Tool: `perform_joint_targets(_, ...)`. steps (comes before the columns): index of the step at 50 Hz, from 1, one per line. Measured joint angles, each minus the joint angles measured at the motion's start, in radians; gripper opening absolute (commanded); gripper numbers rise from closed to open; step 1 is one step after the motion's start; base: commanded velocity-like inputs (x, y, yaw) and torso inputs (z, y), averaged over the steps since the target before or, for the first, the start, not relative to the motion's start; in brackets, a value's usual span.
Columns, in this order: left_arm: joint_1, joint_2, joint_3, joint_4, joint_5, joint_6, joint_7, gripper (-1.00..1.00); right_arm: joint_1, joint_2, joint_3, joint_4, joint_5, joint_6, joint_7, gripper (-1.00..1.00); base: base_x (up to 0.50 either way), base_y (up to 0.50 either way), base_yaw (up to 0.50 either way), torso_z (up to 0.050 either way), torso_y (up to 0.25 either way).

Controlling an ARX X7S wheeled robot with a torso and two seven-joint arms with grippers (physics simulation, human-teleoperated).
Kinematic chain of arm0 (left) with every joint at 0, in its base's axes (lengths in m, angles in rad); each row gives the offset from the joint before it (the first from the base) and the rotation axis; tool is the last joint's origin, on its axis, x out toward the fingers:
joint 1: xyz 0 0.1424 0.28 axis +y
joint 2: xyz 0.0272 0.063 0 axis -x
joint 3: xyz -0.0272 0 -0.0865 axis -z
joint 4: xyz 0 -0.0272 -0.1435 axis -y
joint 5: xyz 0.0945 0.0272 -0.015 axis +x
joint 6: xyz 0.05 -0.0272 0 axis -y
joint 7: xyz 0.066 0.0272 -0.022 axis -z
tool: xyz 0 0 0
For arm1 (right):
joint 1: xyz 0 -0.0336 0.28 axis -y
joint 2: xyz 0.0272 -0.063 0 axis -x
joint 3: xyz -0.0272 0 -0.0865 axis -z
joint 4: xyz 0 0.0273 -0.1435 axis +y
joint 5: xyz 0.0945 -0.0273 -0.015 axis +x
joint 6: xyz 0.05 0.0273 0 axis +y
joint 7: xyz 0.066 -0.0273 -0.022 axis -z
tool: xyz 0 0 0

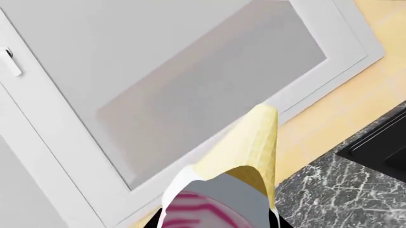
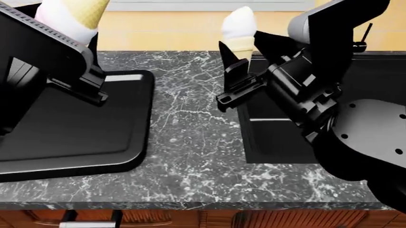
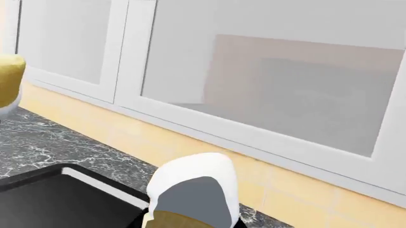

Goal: Move the dessert items from the plate to the tray.

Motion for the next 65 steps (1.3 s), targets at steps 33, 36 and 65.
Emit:
perform_joint_targets(33, -0.058, 0.026, 0.05, -0.035, -0.017, -0.06, 0.061, -1.0, 0.037, -0.005, -0.043, -0.062, 0.016, 0.065, -0.055, -1.0, 0.04, 0.5, 0.0, 0.0, 0.0)
perform_joint_targets(36, -0.063, 0.04, 0.066, -0.05, -0.004, -0.062, 0.082, -1.0, 0.04, -0.008, -0.045, -0.058, 0.017, 0.07, -0.057, -1.0, 0.39, 0.49, 0.0, 0.0, 0.0)
perform_joint_targets(65, -0.1, 0.131, 0.122, -0.182, -0.033, -0.08, 0.197, -1.0, 0.137, -0.041, -0.093, 0.07, 0.219, 0.239, -0.04, -1.0, 0.2, 0.1, 0.0, 0.0, 0.001)
